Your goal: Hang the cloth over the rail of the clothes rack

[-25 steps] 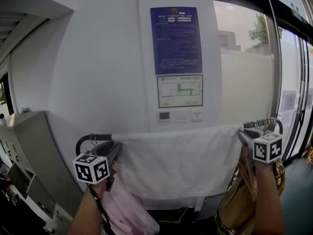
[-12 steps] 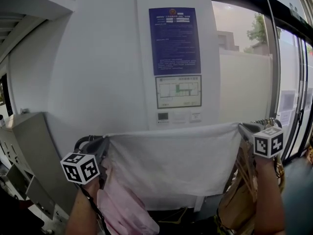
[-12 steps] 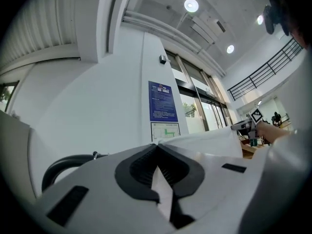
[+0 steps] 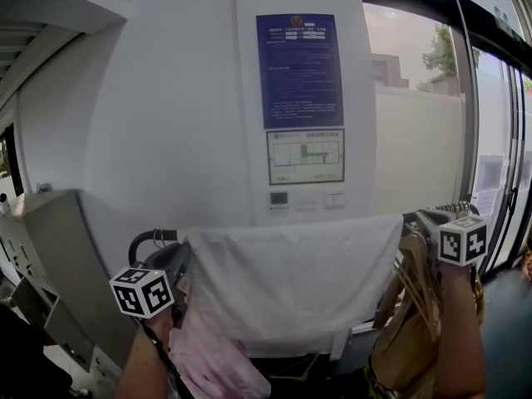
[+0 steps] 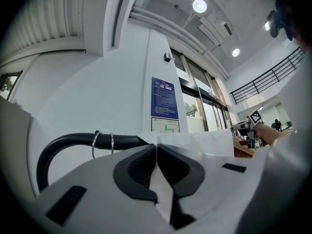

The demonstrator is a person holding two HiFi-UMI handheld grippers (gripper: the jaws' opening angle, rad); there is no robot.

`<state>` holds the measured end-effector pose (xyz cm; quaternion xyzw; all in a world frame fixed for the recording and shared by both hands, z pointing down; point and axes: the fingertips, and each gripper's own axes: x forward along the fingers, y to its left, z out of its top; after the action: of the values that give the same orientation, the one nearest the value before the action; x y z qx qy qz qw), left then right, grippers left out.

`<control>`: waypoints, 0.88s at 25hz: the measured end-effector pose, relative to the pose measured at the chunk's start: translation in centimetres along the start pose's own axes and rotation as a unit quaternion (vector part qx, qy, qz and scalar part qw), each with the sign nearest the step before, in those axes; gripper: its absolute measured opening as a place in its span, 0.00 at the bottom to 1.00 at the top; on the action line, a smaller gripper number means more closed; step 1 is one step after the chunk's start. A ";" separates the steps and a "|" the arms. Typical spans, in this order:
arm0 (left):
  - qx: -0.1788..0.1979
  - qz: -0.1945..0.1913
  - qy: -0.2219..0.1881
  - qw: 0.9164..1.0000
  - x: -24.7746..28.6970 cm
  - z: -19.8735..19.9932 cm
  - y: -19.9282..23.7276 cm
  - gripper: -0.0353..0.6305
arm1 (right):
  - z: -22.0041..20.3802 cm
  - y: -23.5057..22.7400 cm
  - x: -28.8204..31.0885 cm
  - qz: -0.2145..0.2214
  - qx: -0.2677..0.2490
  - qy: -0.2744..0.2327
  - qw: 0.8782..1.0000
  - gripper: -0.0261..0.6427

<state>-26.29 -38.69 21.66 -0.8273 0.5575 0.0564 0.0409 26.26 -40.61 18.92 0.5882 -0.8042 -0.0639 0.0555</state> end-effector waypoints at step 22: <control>0.034 0.037 -0.009 0.999 -4.9 -5.2 -7.2 0.21 | -9.6 16.4 -2.1 0.097 0.006 -0.047 0.994 0.07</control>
<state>-21.14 -32.20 27.51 -0.8039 0.5886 0.0465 0.0723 13.09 -34.07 31.11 0.5043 -0.8595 -0.0810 0.0206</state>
